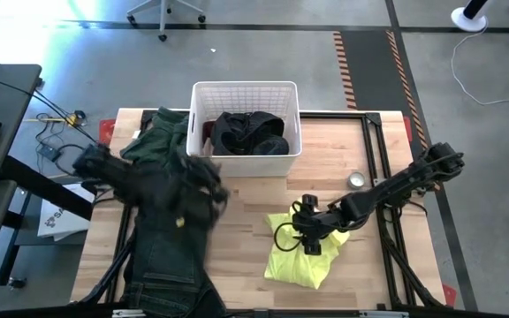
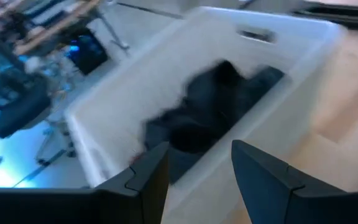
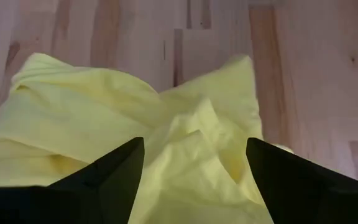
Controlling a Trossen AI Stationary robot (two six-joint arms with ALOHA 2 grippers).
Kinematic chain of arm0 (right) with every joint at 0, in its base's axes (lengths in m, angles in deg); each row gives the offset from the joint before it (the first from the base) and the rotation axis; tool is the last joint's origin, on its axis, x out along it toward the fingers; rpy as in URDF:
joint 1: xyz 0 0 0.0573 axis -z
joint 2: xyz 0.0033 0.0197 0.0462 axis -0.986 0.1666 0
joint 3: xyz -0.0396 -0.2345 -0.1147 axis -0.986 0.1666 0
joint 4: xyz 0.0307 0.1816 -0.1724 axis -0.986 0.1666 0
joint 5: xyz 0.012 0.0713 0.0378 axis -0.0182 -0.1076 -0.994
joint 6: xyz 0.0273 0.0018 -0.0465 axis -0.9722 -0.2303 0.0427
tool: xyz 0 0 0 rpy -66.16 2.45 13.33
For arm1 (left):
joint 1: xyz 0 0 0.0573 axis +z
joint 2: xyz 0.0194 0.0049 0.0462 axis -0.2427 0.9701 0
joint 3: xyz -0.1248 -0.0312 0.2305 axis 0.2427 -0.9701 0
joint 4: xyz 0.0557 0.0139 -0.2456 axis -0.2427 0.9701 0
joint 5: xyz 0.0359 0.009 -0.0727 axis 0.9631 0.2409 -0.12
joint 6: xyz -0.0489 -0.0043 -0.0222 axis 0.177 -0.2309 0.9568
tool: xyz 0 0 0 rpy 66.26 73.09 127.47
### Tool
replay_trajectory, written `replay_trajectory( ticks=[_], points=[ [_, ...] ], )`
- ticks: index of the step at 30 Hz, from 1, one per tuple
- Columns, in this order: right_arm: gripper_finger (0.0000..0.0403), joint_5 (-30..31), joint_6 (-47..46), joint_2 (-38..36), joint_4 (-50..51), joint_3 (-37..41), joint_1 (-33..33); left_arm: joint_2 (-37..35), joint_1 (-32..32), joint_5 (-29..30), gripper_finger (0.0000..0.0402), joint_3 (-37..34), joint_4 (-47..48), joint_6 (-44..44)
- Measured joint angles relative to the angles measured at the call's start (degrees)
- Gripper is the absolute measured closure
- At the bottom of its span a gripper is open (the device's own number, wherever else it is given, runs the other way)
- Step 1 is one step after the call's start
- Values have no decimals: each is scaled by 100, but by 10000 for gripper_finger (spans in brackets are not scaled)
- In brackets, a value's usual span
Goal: Sort clothes
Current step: Put the green shirt into the white laundry bin
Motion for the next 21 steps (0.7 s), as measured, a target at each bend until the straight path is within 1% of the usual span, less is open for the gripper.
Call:
replay_trajectory(
  ticks=[3,4,6,8,10,11,13,15,17,21],
  points=[
    [121,16,-15,0,-24,-23,-7,-496,336,34,234,20,13,-529],
    [121,35,-13,0,1,-23,-17,-675,418,-158,234,20,11,-836],
    [121,48,-4,0,-26,-23,-29,-1034,617,-989,234,20,20,-1430],
    [121,68,-9,0,-30,-23,-32,-1301,797,-2184,234,23,29,-1977],
    [121,98,-1,0,-45,-23,-34,-1460,872,-3221,234,-79,23,-2355],
    [121,117,1,0,-57,-23,-32,-1507,871,-3597,234,-176,20,-2486],
    [121,219,4,-2,-78,-23,-32,-1560,814,-4129,234,-417,8,-2714],
    [121,306,-4,-4,-88,-25,-32,-1569,763,-4359,234,-743,15,-2832],
    [121,304,-9,-4,-95,-25,-32,-1566,751,-4448,234,-1161,5,-2933],
    [121,302,-15,-7,-117,-27,-51,-1568,829,-4448,234,-2215,13,-2918]
  ],
)
